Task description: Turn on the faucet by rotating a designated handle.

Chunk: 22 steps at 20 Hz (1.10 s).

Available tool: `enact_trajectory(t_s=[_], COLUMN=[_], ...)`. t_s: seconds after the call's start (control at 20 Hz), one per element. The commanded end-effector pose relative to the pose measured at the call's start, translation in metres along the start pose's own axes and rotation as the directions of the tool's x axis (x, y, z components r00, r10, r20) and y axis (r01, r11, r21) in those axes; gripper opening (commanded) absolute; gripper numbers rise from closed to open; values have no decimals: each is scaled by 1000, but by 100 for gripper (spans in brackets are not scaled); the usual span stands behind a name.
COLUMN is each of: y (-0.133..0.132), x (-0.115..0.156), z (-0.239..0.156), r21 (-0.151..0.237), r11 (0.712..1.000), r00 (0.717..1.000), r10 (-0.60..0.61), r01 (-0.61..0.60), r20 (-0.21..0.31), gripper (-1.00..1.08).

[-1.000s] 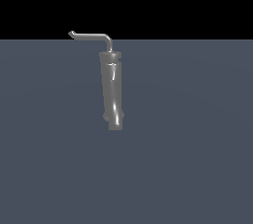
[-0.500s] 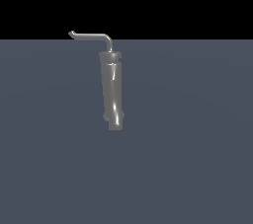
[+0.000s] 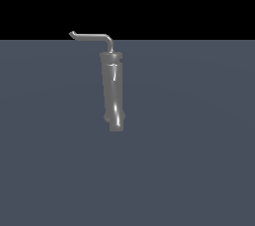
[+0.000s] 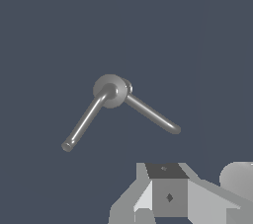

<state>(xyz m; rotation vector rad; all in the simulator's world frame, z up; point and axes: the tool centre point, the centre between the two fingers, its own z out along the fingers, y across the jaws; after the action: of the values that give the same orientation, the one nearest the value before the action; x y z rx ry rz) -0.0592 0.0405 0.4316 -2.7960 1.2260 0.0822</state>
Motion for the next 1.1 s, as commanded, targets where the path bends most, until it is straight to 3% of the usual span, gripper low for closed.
enact_trajectory(t_s=[0.0, 0.45, 1.05], y=[-14, -63, -120], x=[3, 9, 9], z=[11, 53, 112], r21=[-3, -16, -14], r11=[998, 967, 878], r00=[998, 967, 876], r10=[57, 254, 477], r01=[-57, -254, -479], r20=[-1, -21, -73], gripper=[-100, -100, -100])
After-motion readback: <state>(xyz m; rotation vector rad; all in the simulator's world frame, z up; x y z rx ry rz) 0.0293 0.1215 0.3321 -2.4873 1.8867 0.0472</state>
